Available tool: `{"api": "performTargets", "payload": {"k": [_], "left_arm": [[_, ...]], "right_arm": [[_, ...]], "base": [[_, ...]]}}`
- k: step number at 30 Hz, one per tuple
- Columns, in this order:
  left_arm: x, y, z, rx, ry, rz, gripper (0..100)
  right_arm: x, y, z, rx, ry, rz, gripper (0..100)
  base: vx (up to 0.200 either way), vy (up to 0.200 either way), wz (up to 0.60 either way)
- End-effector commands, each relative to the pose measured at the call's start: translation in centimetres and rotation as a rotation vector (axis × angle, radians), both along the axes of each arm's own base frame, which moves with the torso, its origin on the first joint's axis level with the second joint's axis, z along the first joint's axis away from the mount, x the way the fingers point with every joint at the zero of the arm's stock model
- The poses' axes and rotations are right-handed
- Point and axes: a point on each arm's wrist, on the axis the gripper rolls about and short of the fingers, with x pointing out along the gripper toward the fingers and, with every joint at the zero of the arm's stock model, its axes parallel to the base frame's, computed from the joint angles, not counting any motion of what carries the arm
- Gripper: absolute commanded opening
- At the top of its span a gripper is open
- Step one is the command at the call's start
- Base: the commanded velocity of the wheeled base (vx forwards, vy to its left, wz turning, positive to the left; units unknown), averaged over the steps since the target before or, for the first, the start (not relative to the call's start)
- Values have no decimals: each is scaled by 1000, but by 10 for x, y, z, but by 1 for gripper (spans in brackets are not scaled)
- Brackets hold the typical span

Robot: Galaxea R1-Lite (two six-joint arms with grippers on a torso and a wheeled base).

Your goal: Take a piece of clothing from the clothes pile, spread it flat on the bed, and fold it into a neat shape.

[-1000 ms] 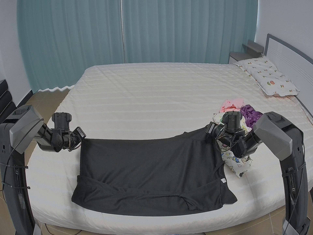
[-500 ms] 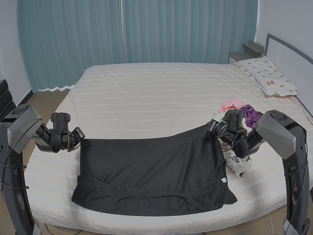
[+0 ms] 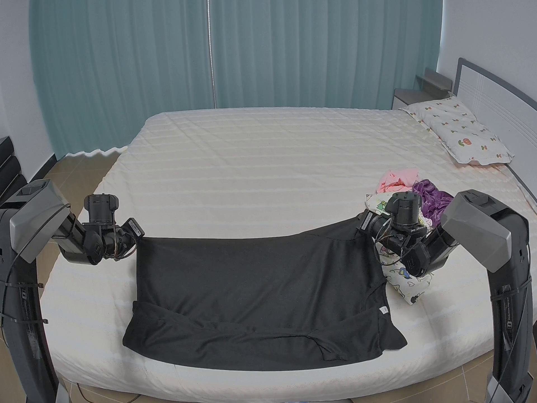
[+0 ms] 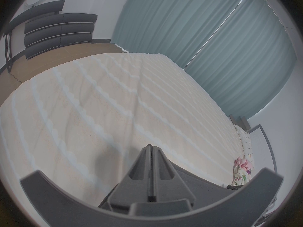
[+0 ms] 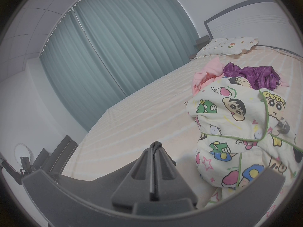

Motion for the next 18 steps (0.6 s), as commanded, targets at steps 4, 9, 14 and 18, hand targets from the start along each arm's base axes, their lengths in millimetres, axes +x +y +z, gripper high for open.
{"api": "performTargets", "payload": {"k": [4,9,14,18], "left_arm": [[-13,1,11,-5,2,-6,0],[-27,0,12,21,30,-33,0],[-45,-2,12,33,64,-61,0],[-58,0,11,52,93,-76,0]], "right_arm": [[-27,-7,24,10,17,25,0],[-52,-12,22,-1,64,51,0],[-72,-16,12,-7,114,70,0],[-85,-20,4,-27,147,77,0]], "base": [[0,0,0],[0,0,0],[0,0,0],[0,0,0]]}}
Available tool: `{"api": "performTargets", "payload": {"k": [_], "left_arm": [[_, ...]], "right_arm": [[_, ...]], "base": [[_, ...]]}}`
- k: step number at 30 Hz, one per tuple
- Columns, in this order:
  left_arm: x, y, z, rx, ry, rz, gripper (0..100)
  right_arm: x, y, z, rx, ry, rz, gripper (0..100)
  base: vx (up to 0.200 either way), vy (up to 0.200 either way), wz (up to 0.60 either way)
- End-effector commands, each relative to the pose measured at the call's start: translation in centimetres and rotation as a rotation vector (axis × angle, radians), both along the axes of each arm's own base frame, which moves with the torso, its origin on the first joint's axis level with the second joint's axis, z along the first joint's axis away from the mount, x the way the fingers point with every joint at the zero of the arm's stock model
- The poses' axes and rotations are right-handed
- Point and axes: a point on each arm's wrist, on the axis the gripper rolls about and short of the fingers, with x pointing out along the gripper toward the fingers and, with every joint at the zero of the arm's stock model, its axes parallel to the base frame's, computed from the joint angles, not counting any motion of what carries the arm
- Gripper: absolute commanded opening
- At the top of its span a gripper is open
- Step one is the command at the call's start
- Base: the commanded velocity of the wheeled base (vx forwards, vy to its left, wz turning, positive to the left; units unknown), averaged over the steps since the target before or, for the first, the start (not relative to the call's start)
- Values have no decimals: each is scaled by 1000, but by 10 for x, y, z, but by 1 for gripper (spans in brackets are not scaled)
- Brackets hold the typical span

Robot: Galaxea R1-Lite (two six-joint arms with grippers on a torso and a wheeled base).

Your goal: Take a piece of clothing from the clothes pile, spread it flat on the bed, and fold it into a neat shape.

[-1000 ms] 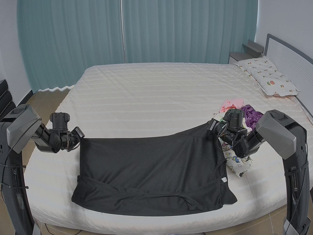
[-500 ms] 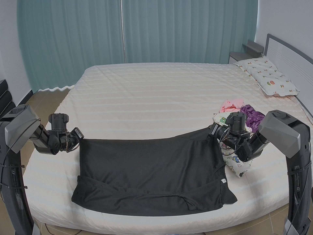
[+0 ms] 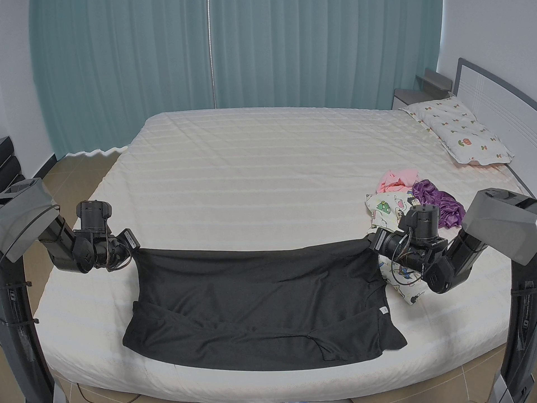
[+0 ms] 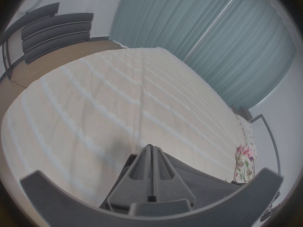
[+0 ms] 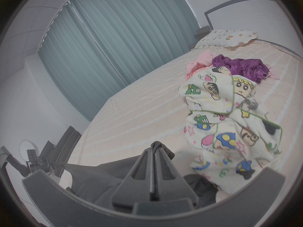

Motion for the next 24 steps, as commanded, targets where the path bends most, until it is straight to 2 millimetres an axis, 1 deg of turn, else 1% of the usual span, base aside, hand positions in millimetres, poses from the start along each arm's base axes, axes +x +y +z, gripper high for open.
{"api": "performTargets", "payload": {"k": [1,3,6,7,8,9,14,15,16,20,24], "left_arm": [[-18,2,7,17,15,-13,0],[-30,4,0,39,55,-42,0],[-37,5,-3,55,77,-56,0],[-43,7,-6,68,94,-63,0],[-43,7,-6,68,94,-63,0],[-48,9,-9,79,107,-68,0],[-63,12,-19,108,157,-106,0],[-63,12,-19,110,159,-109,0],[-69,11,-25,120,186,-125,0],[-73,11,-30,120,213,-134,0],[-77,10,-42,111,256,-140,0]], "right_arm": [[-18,-4,-1,-15,26,10,0],[-29,-7,-5,-29,55,43,0],[-36,-9,-9,-42,67,67,0],[-42,-10,-11,-54,77,81,0],[-42,-10,-11,-54,77,81,0],[-47,-10,-14,-72,91,91,0],[-61,-13,-23,-124,133,144,0],[-61,-13,-23,-125,134,147,0],[-65,-13,-27,-139,151,168,0],[-69,-14,-34,-157,172,181,0],[-70,-13,-43,-173,198,192,0]], "base": [[0,0,0],[0,0,0],[0,0,0],[0,0,0],[0,0,0],[0,0,0],[0,0,0],[0,0,0],[0,0,0],[0,0,0],[0,0,0]]}}
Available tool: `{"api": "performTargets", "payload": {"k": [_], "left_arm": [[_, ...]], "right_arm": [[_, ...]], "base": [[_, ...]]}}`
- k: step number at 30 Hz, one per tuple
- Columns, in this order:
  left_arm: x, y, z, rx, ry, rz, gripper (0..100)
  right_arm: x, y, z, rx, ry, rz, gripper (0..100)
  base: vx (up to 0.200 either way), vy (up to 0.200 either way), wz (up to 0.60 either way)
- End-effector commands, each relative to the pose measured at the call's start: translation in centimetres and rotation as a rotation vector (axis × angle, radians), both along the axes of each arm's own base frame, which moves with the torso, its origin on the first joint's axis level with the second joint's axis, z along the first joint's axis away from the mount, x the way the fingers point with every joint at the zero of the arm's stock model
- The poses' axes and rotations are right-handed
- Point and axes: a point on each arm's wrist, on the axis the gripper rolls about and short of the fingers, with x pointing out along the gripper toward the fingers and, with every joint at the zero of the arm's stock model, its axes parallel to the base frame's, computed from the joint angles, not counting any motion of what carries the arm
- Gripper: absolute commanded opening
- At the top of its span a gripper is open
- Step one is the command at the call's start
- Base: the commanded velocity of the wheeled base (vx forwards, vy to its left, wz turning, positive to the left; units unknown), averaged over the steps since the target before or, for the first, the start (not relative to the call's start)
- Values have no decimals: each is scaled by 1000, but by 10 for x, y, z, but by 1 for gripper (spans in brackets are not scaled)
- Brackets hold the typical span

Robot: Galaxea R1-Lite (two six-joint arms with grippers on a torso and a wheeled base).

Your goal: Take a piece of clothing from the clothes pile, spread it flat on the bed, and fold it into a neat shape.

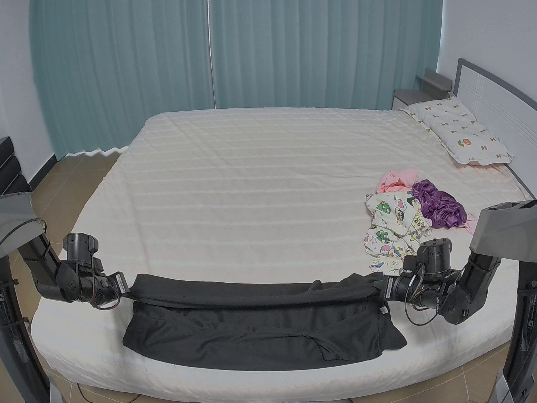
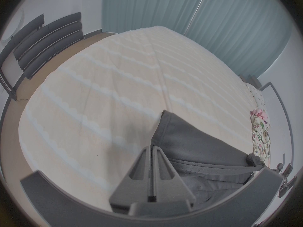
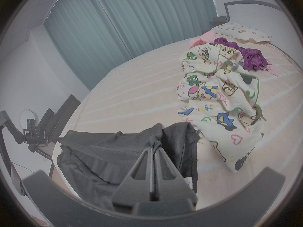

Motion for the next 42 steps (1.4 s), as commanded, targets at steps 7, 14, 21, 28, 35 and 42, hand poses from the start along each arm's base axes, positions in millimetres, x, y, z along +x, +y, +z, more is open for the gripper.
{"api": "performTargets", "payload": {"k": [7,14,21,28,35,42], "left_arm": [[-6,-1,-23,-11,83,-1,0],[-13,-2,-30,-2,120,-24,0],[-15,-3,-30,5,124,-28,100],[-17,6,-22,-19,104,26,100],[-9,22,7,-198,-9,179,100],[5,15,13,-307,-39,261,100]], "right_arm": [[-8,3,-24,-41,75,33,0],[-14,7,-32,-51,106,50,100],[-9,8,-16,-12,30,37,100],[-3,11,12,89,-29,-12,100],[11,26,2,136,-17,-3,100],[19,29,-29,113,73,-6,100]], "base": [[0,0,0],[0,0,0],[0,0,0],[0,0,0],[0,0,0],[0,0,0]]}}
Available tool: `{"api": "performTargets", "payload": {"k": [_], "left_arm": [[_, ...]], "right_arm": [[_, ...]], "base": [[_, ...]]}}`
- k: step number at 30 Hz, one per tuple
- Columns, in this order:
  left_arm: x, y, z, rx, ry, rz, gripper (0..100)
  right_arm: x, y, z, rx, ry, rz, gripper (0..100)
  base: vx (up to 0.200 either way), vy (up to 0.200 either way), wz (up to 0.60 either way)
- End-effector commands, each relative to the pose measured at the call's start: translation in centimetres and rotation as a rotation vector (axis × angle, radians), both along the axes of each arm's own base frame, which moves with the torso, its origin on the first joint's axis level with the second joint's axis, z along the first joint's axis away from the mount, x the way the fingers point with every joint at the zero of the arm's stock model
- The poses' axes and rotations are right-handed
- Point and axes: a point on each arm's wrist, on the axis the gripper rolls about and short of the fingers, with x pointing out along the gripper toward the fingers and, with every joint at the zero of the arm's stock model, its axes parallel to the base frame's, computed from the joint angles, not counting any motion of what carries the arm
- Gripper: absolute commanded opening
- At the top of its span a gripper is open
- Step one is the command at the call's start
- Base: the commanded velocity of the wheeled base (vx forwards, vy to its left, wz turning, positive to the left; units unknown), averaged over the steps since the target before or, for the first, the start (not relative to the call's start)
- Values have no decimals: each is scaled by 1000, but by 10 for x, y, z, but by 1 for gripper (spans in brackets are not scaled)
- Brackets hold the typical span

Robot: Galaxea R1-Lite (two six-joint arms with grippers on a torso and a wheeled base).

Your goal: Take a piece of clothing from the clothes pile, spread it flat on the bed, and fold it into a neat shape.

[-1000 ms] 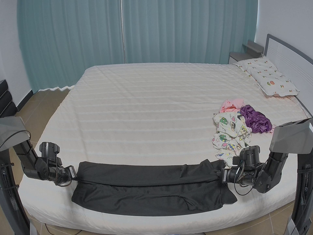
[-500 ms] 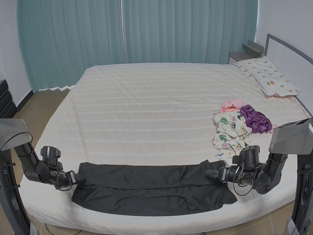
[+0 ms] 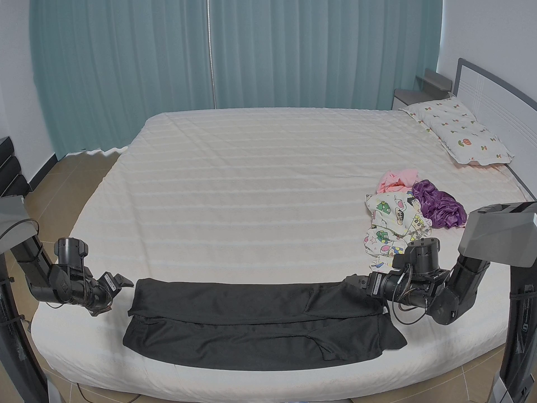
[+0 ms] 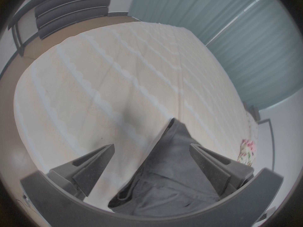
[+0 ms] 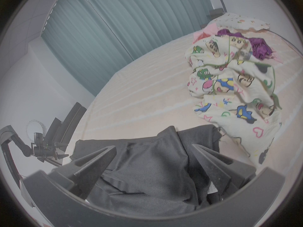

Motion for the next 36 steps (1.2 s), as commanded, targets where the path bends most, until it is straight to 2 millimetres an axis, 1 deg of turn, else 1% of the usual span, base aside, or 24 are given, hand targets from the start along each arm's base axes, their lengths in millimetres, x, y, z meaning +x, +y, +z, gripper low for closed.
{"api": "performTargets", "payload": {"k": [1,2,3,5,9,10,17,21,26,34,35,36], "left_arm": [[11,-4,11,-42,-48,32,100],[16,-6,12,-64,-59,51,100],[17,-7,12,-68,-58,53,100],[16,-7,10,-74,-52,57,100],[14,-8,6,-75,-39,55,100],[14,-8,6,-76,-35,56,100],[10,-9,4,-74,-22,54,100],[9,-11,3,-74,-16,47,100],[6,-13,2,-74,-10,40,100],[6,-13,2,-74,-8,41,100],[6,-13,2,-74,-8,41,100],[6,-13,2,-74,-8,41,100]], "right_arm": [[4,4,-24,-14,57,6,100],[4,3,-29,-18,71,5,100],[4,3,-31,-19,73,3,100],[5,1,-35,-22,83,-4,100],[5,-1,-39,-24,96,-10,100],[4,-2,-40,-25,100,-10,0],[-5,-5,-39,-32,121,-15,0],[-8,-12,-33,-30,115,-35,0],[-14,-17,-27,-31,116,-43,0],[-22,-20,-26,-47,133,-42,0],[-22,-20,-27,-47,133,-42,100],[-21,-19,-26,-46,130,-42,100]], "base": [[0,0,0],[0,0,0],[0,0,0],[0,0,0],[0,0,0],[0,0,0],[0,0,0],[0,0,0],[0,0,0],[0,0,0],[0,0,0],[0,0,0]]}}
